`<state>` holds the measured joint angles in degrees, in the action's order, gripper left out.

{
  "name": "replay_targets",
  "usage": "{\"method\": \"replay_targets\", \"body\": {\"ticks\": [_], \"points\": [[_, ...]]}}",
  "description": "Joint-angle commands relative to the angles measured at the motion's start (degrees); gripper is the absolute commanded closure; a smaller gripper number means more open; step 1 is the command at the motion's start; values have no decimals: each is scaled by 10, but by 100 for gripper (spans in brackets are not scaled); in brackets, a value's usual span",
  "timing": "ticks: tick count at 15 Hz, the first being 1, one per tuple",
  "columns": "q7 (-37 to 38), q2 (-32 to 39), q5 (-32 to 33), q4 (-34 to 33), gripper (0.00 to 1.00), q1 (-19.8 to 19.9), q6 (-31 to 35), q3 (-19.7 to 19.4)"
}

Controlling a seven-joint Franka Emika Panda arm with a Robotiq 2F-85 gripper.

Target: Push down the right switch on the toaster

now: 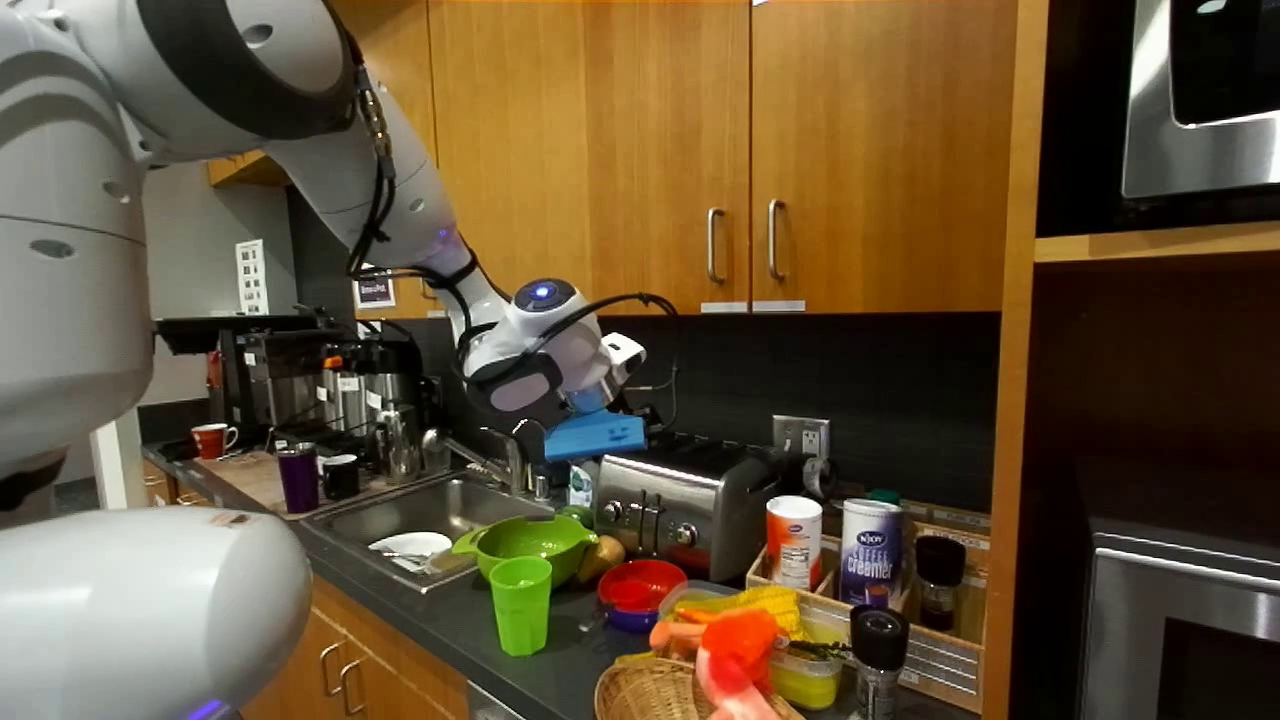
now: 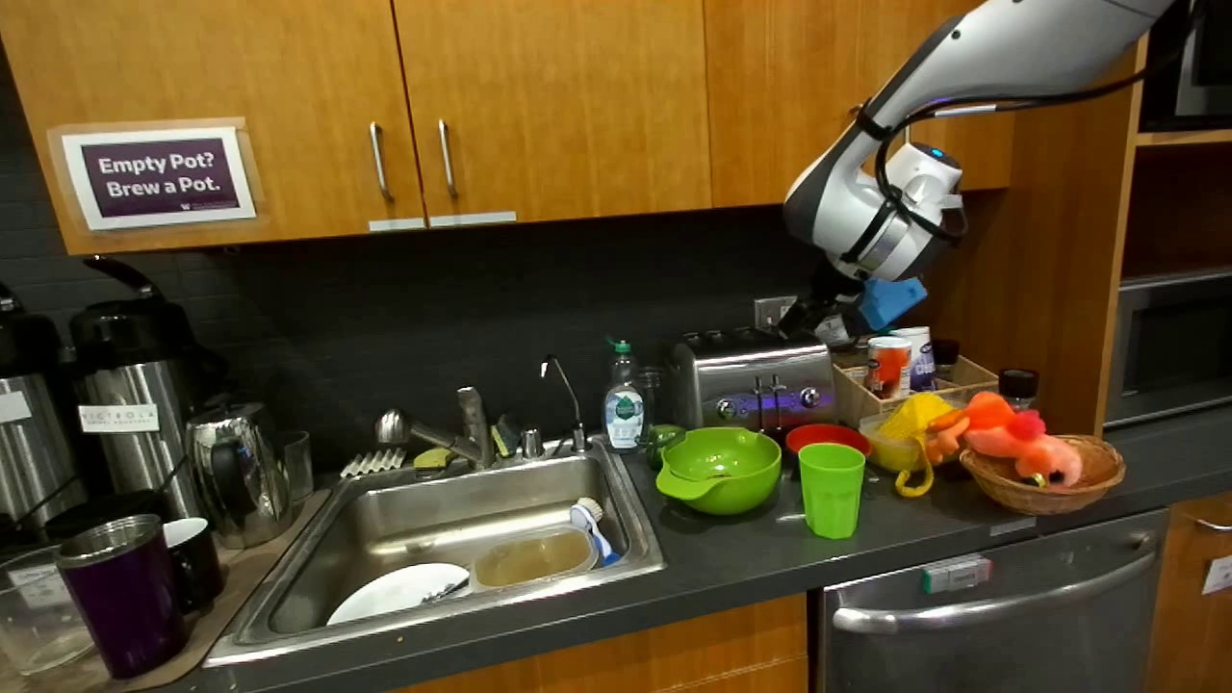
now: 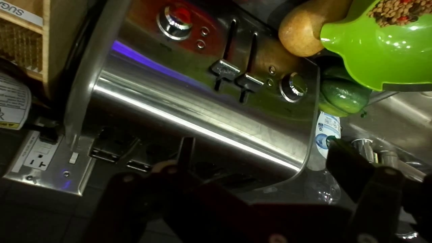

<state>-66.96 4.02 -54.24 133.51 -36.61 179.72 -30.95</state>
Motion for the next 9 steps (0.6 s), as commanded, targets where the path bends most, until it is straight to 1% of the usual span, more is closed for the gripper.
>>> {"method": "replay_targets", "body": {"ticks": [1,4,7,8,9], "points": [[20,11,0,-2,0,0,-8,-3],[81,26,13,5,0,0,-49,-16],[140,39,30,16,0,-6,-61,-30],[169,45,46,18,0,-10,-62,-38],[237,36,118,28,0,114,-48,81]]}}
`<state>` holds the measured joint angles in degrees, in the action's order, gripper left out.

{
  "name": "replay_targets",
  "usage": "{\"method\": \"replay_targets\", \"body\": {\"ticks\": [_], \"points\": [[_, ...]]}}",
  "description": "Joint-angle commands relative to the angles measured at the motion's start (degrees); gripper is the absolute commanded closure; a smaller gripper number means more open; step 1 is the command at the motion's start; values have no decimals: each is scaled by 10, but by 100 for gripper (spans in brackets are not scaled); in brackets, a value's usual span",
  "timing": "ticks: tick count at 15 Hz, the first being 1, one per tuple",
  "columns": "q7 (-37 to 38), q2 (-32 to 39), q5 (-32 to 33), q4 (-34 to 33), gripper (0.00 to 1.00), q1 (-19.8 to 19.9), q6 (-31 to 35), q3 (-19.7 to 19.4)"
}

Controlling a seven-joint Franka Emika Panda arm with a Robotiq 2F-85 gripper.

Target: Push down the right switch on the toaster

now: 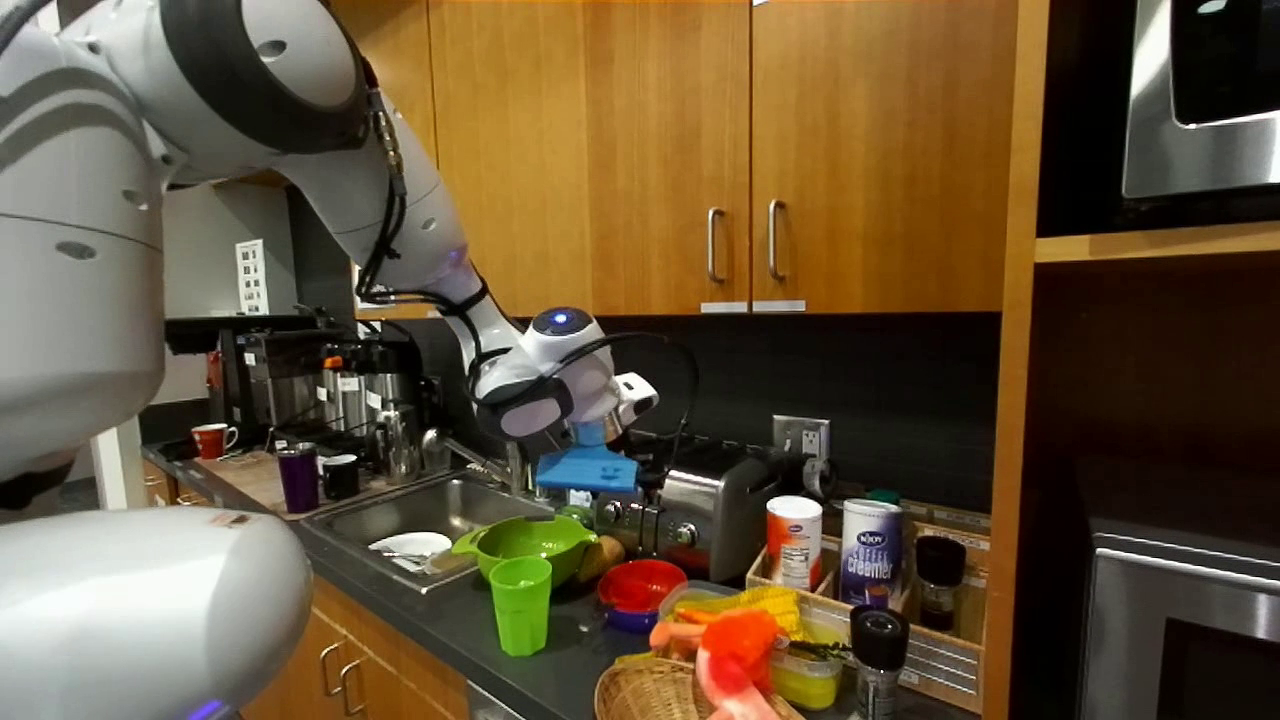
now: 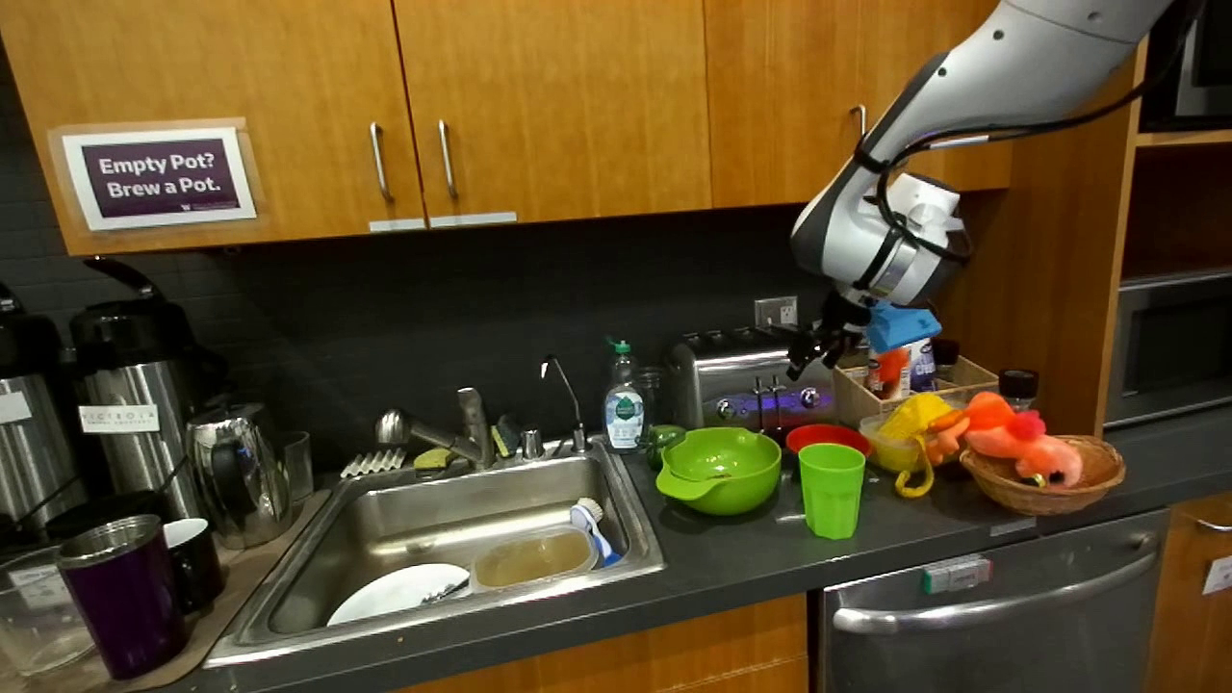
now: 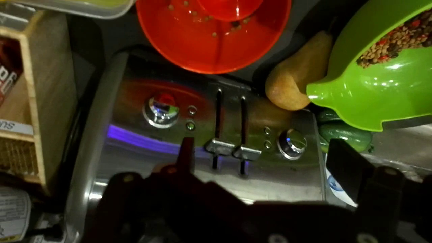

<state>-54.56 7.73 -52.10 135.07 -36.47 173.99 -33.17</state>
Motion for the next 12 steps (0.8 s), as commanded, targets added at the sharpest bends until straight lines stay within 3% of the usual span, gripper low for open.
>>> {"method": "replay_targets", "body": {"ticks": [1,2,3,4,7,10,11,12], "points": [[151,-4,132,13,0,134,3,121],[202,-8,179,13,0,174,-6,155],[195,-2,154,2,0,97,-27,79],[220,-7,169,-2,0,115,-37,96],[233,-11,154,-20,0,116,-49,103],[180,-23,79,-33,0,126,-32,140],[211,-3,119,-30,0,121,-34,119],[207,-4,112,-33,0,121,-34,122]]}}
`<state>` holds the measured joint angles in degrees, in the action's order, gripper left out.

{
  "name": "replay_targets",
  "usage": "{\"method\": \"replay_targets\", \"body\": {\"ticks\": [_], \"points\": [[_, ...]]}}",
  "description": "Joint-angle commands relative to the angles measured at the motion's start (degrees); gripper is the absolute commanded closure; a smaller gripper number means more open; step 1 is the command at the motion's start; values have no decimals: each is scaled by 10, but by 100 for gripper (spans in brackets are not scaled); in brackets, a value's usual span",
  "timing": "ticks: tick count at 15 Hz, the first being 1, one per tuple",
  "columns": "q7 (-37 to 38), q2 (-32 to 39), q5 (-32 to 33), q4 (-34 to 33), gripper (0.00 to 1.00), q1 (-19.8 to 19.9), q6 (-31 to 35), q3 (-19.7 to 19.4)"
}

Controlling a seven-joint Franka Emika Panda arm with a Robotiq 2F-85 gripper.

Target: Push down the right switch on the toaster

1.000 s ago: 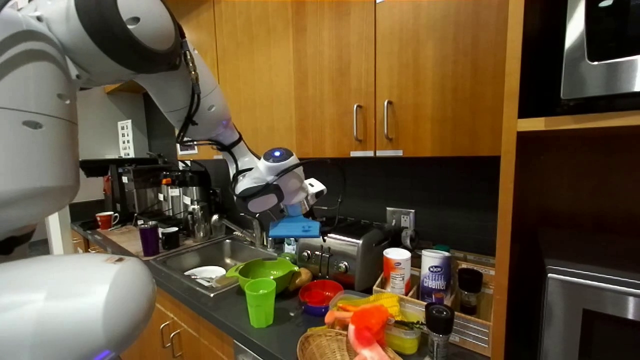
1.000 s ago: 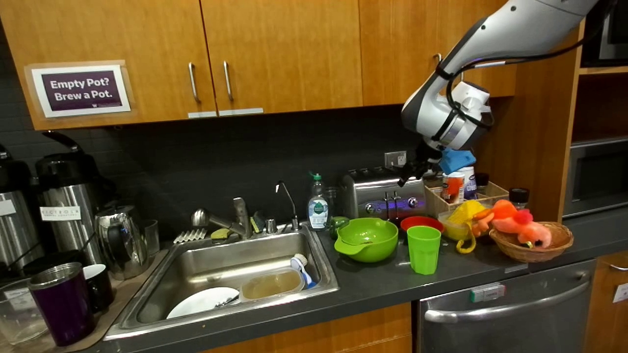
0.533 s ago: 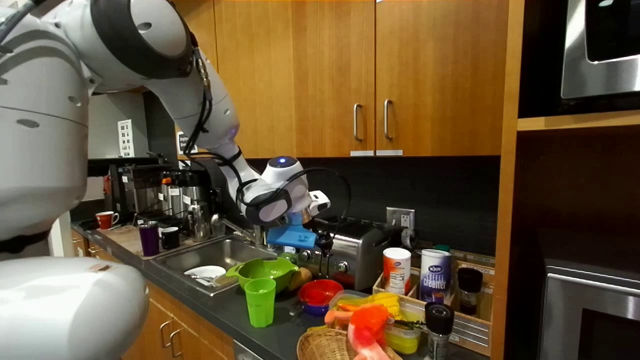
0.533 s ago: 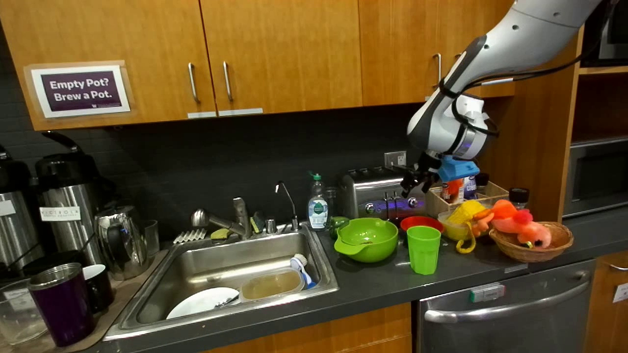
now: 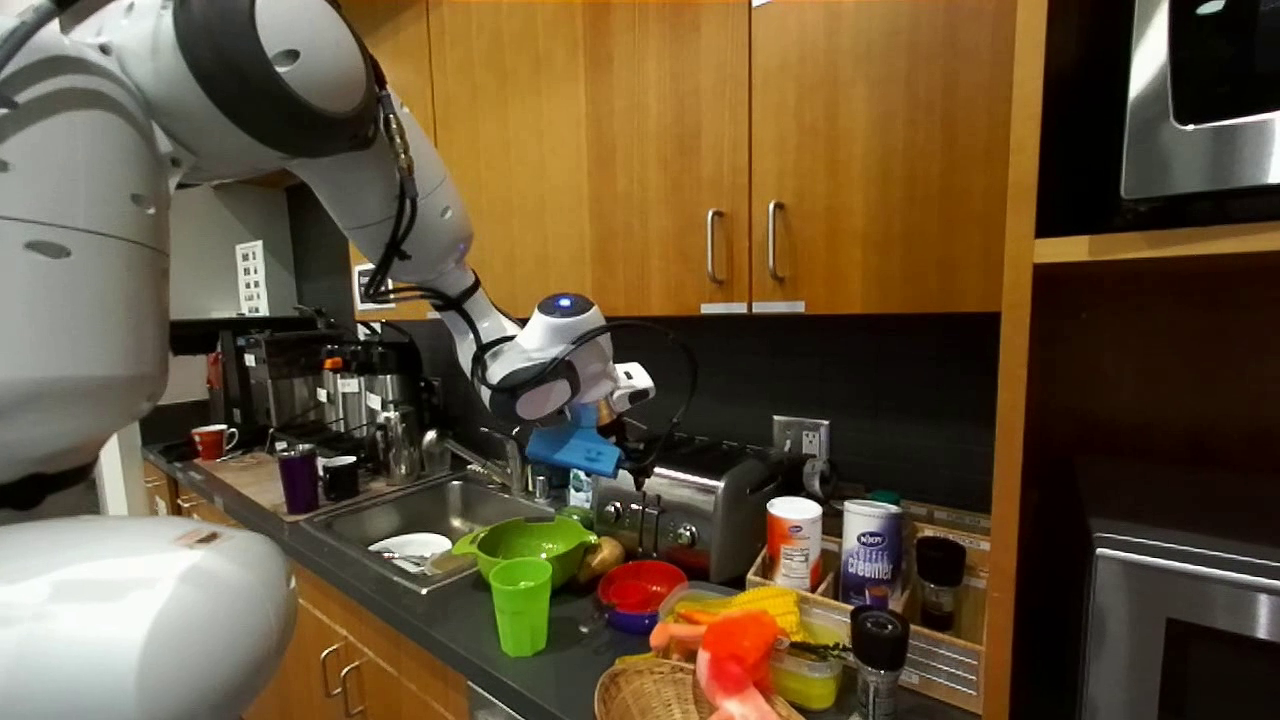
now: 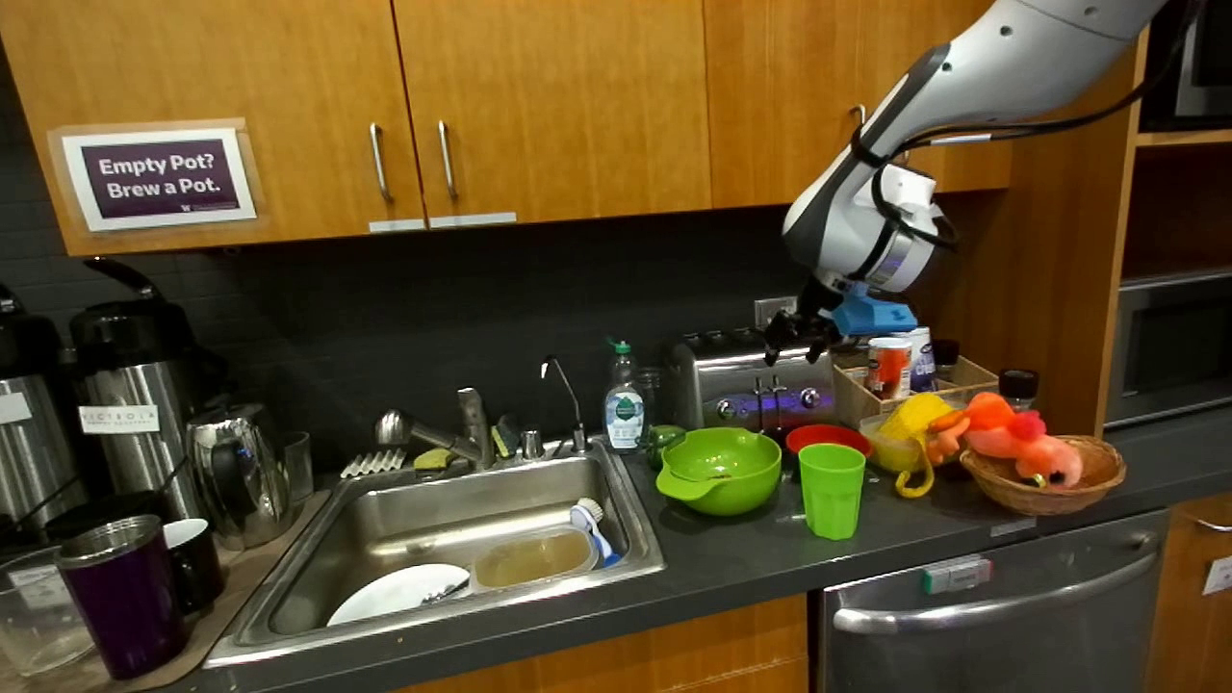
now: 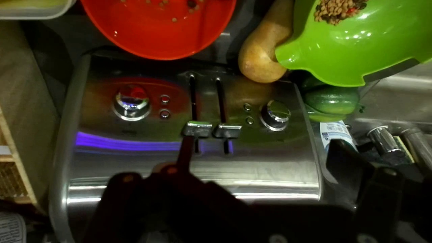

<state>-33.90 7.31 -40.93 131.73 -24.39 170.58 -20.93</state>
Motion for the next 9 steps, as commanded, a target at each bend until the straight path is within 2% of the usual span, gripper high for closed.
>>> {"method": "replay_targets", "body": {"ticks": [1,9], "points": [[1,1,1,1,0,0,0,0],[6,6,7,-2,0,2,-6,-6]]}}
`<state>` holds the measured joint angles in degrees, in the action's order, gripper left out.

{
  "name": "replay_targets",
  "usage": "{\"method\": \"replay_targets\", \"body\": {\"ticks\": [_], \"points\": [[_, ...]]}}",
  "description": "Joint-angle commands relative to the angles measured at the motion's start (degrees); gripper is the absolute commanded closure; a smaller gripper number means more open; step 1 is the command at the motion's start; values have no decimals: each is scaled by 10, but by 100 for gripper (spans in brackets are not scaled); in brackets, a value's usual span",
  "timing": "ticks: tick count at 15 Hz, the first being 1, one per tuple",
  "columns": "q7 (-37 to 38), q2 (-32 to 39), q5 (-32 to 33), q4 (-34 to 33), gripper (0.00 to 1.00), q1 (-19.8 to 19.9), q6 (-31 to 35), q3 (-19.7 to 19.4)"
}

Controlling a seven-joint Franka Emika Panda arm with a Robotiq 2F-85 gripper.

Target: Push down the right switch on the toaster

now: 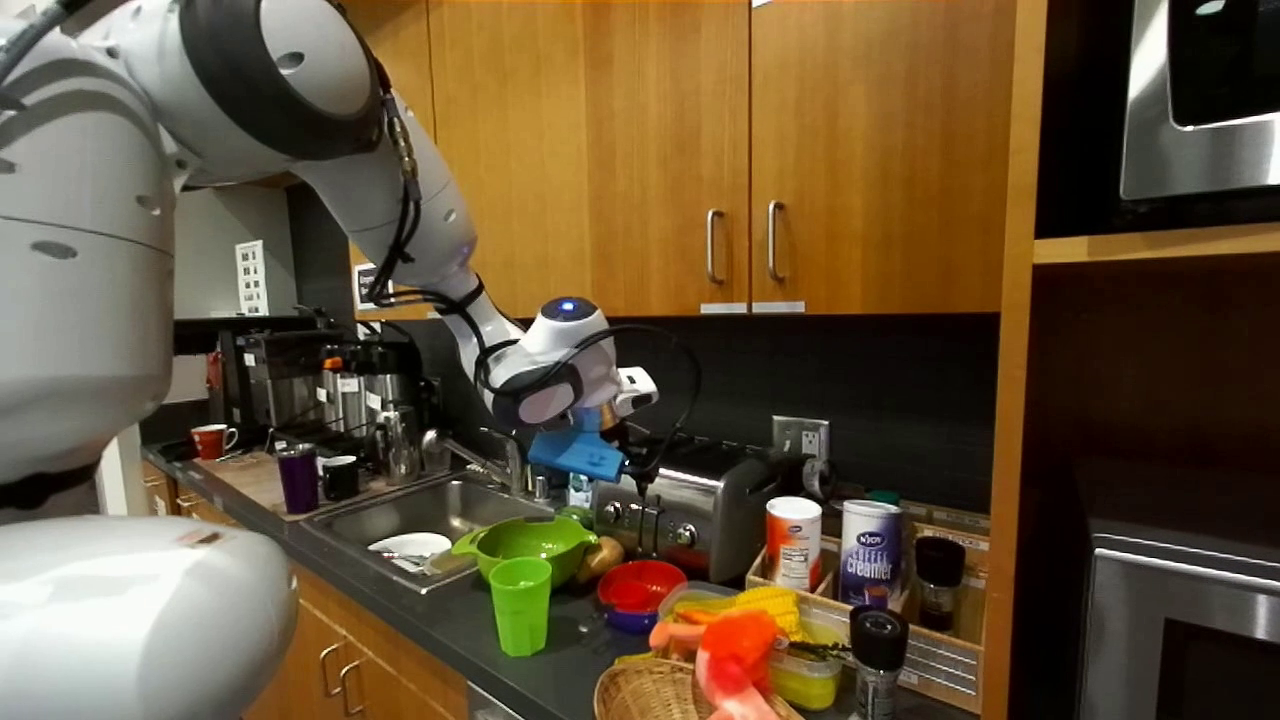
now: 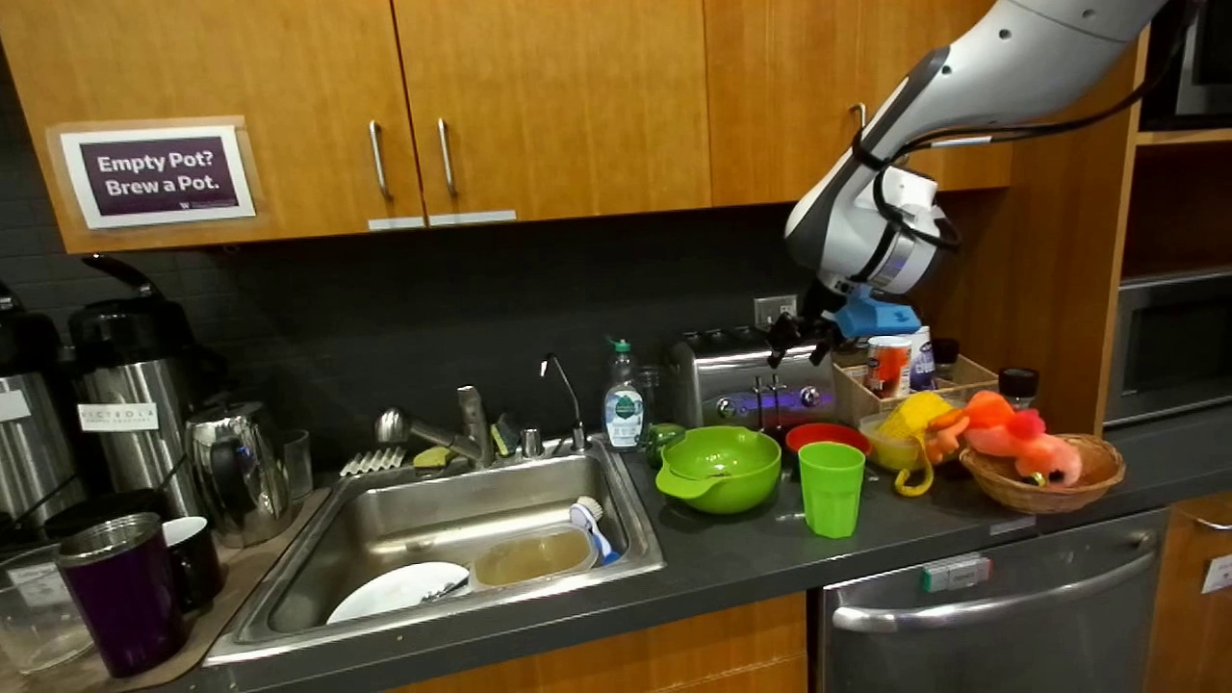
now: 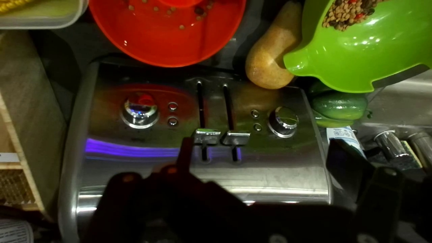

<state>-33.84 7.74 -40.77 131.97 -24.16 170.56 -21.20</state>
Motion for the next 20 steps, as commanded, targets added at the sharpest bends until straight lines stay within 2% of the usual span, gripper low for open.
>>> {"method": "replay_targets", "body": {"ticks": [1,7,16,17,18,20], "points": [[3,5,5,-8,0,1,-4,-3],[5,18,1,-23,0,7,-15,-7],[-6,40,-25,-72,0,28,-80,-2],[-4,42,-23,-76,15,28,-85,-3],[-6,44,-25,-79,26,30,-84,-2],[-5,46,-23,-82,39,31,-86,-2]]}}
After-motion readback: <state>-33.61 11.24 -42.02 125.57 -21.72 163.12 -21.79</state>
